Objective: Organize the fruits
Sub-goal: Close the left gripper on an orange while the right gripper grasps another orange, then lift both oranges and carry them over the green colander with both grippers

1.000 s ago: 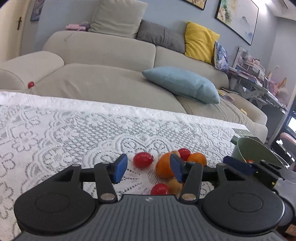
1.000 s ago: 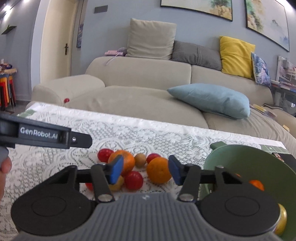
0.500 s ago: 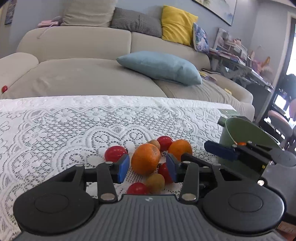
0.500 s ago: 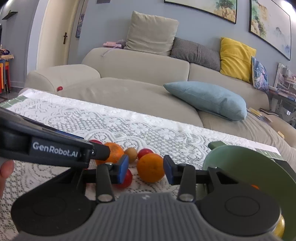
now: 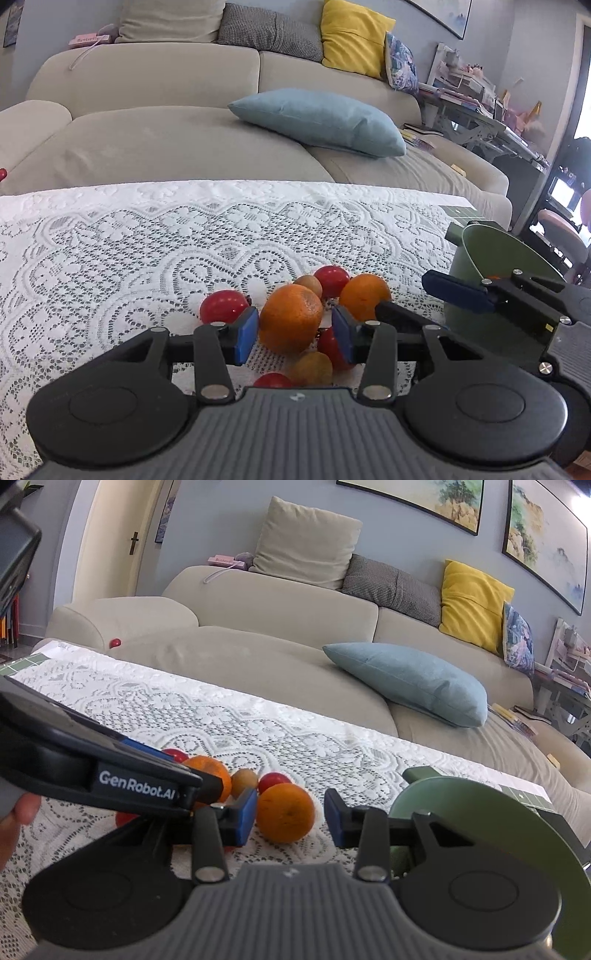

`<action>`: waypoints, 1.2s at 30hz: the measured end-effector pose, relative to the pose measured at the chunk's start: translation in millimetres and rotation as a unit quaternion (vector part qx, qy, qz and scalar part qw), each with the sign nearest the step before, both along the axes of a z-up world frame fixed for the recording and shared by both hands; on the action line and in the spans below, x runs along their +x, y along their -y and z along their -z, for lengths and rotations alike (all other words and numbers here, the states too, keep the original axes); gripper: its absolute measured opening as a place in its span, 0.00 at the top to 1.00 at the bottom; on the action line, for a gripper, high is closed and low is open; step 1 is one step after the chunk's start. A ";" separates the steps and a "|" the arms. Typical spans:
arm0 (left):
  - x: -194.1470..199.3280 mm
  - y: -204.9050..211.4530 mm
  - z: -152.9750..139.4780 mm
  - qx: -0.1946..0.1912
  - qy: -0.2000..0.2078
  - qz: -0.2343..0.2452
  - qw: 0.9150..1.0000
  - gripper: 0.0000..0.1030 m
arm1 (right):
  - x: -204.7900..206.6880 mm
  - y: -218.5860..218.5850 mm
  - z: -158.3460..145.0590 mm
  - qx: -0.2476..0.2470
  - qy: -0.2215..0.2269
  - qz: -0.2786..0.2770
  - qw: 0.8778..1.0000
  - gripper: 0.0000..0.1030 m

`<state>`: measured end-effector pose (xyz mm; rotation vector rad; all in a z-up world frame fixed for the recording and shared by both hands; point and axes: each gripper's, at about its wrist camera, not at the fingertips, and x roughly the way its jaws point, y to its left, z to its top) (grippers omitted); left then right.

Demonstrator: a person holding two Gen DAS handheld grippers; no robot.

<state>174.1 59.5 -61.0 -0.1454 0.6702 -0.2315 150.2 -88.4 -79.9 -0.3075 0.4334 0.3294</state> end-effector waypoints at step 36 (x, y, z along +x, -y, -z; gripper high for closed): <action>1.8 16.6 6.1 0.070 0.020 0.006 0.997 0.57 | 1.9 31.8 -21.0 0.104 -0.037 0.003 0.994 0.64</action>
